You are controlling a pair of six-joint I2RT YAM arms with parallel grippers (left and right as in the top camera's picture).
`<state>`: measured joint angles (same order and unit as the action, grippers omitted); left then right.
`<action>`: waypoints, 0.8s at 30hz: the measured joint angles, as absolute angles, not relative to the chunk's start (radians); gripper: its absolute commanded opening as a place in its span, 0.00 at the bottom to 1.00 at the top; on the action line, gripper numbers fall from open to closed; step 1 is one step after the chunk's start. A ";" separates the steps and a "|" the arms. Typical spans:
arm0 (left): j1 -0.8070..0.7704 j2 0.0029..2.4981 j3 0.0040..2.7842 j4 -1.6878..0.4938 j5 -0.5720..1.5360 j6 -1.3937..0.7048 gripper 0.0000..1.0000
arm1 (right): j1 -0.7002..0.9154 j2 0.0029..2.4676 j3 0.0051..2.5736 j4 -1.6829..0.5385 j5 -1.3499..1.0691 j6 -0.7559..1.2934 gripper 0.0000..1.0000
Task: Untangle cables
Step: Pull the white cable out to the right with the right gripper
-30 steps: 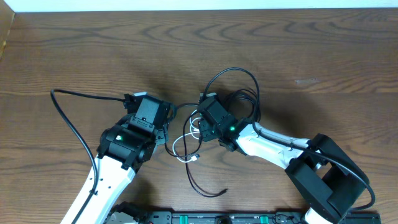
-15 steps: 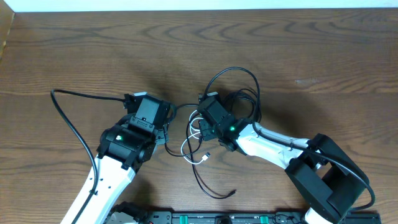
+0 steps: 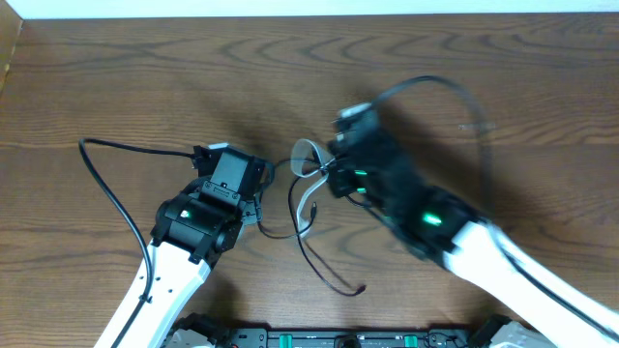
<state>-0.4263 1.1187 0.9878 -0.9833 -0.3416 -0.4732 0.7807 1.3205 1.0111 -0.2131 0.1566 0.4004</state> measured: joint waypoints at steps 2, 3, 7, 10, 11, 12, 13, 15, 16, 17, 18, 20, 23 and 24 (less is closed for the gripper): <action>-0.426 1.119 0.988 -0.983 -0.342 -0.473 0.77 | 0.749 1.213 1.016 -0.222 0.169 0.397 0.01; -0.426 1.119 0.988 -0.983 -0.342 -0.473 0.77 | 0.730 1.158 1.018 -0.228 0.175 0.395 0.01; -0.426 1.119 0.988 -0.984 -0.342 -0.473 0.77 | 0.646 1.003 1.019 -0.247 0.186 0.387 0.01; -0.426 1.119 0.988 -0.984 -0.342 -0.473 0.77 | 0.570 0.913 1.019 -0.253 0.192 0.371 0.01; -0.426 1.119 0.988 -0.983 -0.342 -0.473 0.77 | 0.535 0.880 1.019 -0.258 0.196 0.365 0.01; -0.426 1.119 0.988 -0.984 -0.342 -0.473 0.77 | 0.503 0.855 1.019 -0.263 0.201 0.361 0.01; -0.426 1.119 0.988 -0.984 -0.342 -0.473 0.77 | 0.473 0.834 1.019 -0.268 0.207 0.356 0.01; -0.426 1.119 0.988 -0.984 -0.342 -0.473 0.77 | 0.407 0.794 1.019 -0.274 0.228 0.351 0.01; -0.426 1.119 0.988 -0.984 -0.342 -0.473 0.77 | 0.380 0.779 1.019 -0.274 0.239 0.348 0.01; -0.426 1.119 0.988 -0.984 -0.342 -0.473 0.77 | 0.349 0.763 1.019 -0.276 0.249 0.347 0.01; -0.426 1.119 0.988 -0.984 -0.342 -0.473 0.77 | 0.315 0.748 1.019 -0.280 0.263 0.346 0.01; -0.426 1.119 0.988 -0.984 -0.342 -0.473 0.77 | 0.253 0.725 1.019 -0.281 0.299 0.344 0.01; -0.426 1.119 0.988 -0.984 -0.342 -0.474 0.77 | 0.169 0.700 1.019 -0.281 0.374 0.340 0.01; -0.426 1.119 0.988 -0.984 -0.342 -0.473 0.77 | 0.142 0.696 1.019 -0.281 0.404 0.338 0.01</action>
<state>-0.4263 1.1187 0.9878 -0.9836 -0.3416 -0.4732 0.1425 0.6964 1.0187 -0.2806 0.4042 0.3382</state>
